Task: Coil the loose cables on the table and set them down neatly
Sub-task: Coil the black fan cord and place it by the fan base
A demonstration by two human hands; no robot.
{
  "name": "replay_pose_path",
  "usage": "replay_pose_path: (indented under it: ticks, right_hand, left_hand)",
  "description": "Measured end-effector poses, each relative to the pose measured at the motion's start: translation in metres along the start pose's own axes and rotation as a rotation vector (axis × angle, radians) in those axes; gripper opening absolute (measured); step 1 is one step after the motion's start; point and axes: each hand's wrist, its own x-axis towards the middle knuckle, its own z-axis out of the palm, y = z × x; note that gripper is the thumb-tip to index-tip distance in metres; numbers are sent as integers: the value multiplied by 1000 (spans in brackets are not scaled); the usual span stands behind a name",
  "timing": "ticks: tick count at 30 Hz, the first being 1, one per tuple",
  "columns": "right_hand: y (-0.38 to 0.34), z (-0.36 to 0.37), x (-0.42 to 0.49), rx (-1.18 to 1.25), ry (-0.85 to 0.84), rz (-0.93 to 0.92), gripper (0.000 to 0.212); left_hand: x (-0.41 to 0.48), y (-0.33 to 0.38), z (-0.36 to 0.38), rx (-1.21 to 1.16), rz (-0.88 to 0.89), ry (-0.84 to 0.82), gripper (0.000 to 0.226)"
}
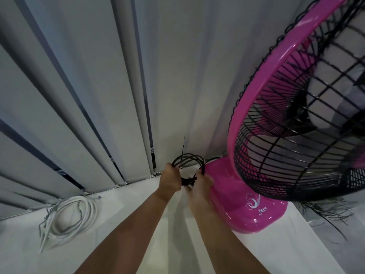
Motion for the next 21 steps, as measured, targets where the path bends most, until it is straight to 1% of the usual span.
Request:
replay_pose_path:
  ticks: [3,6,8,11,12,14,16,18,20,21]
  right_hand:
    - [6,11,2,19,79,-156,23]
    - [12,17,3,30,161,-188,30]
    - [14,19,4,26,208,-212,32]
    - [17,19,5,-10,217,-235,37]
    - [19,18,6,-25,205,-242,37]
    - [23,14,9,-47,193,-264,34]
    - [26,11,13,-54,185,-284,34]
    - [27,10,15,-68,161,-296,35]
    - [28,9,15,-107,130,-305,36]
    - [30,7,15,-138,117,-311,37]
  left_hand:
    - [-3,-6,3,-164,-63,58,15]
    - [-3,-8,4,-257,-93,111,6]
    - [-2,-15,5,-251,-120,132,11]
    - [4,-31,2,-219,-173,105,29]
    - [5,-36,-1,-179,-159,102,35]
    - [5,-44,-5,-65,-31,130,36]
    - [3,-49,-6,109,120,165,21]
    - [4,-53,-4,241,191,148,10]
    - [7,-59,-2,221,210,80,2]
    - [10,-62,-2,189,216,54,5]
